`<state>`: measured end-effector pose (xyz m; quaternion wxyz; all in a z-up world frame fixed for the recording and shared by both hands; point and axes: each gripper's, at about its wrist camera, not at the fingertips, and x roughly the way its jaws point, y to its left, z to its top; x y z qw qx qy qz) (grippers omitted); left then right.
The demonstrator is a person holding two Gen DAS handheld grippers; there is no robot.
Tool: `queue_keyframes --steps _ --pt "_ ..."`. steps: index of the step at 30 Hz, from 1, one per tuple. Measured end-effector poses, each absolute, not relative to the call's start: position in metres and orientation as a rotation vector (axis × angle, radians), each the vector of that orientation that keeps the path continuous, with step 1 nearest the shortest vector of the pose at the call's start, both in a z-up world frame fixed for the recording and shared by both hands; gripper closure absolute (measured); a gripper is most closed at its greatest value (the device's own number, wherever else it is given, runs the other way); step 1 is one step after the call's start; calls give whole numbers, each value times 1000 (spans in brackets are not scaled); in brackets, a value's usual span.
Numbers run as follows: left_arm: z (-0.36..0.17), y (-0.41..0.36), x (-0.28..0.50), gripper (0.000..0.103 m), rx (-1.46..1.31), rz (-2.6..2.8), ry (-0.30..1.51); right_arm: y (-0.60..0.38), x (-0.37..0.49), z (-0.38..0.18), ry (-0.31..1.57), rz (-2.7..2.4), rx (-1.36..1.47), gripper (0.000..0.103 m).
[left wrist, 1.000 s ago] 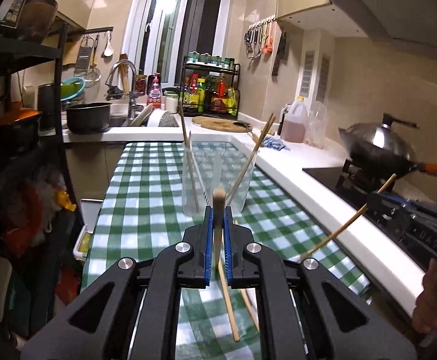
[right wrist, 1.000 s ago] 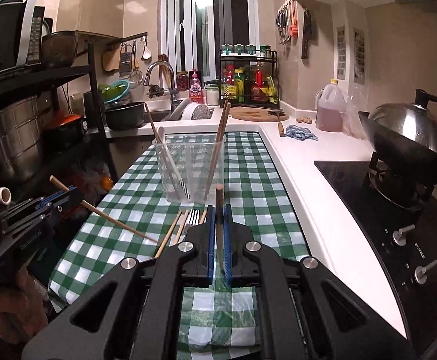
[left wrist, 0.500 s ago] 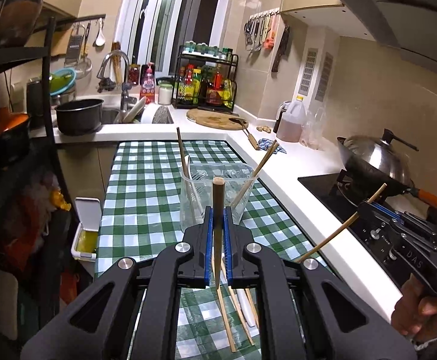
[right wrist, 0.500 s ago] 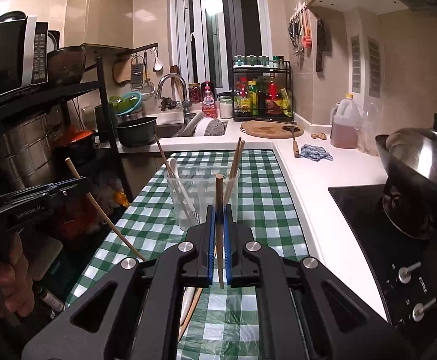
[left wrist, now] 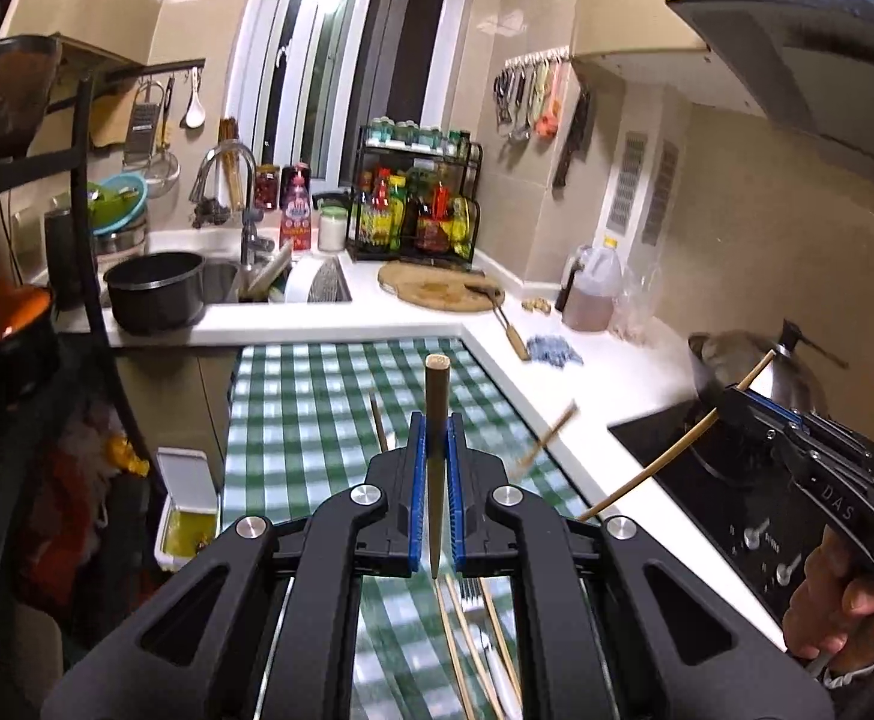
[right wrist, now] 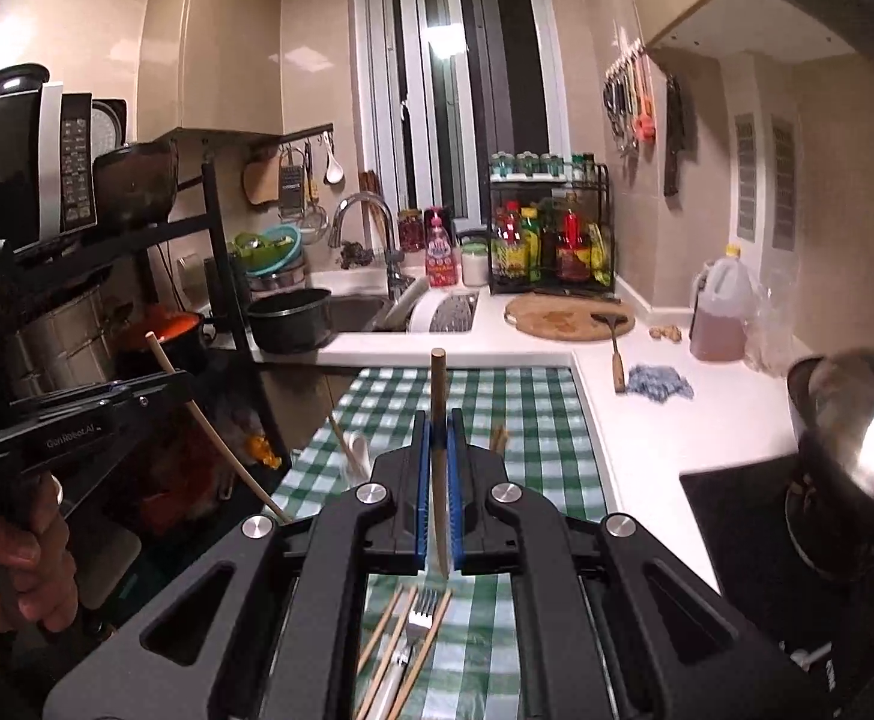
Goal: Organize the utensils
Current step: 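Open the right tool to drop its chopstick into the container while the left tool drops its own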
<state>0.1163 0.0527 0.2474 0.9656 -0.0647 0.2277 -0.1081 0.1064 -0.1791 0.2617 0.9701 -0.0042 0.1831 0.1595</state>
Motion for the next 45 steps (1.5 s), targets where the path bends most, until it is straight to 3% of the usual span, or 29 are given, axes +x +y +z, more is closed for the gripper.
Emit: queue_keyframes --steps 9,26,29,39,45 --pt "266 54 162 96 -171 -228 359 -151 166 284 279 319 0 98" --pt "166 29 239 94 -131 -240 557 -144 248 189 500 302 -27 97" --pt "171 30 234 76 -122 -219 536 -139 248 186 518 293 -52 84" --pt "211 32 165 76 -113 -184 387 -149 200 219 396 211 -97 80" --pt "201 28 105 76 -106 -160 347 -161 137 230 308 201 -90 70"
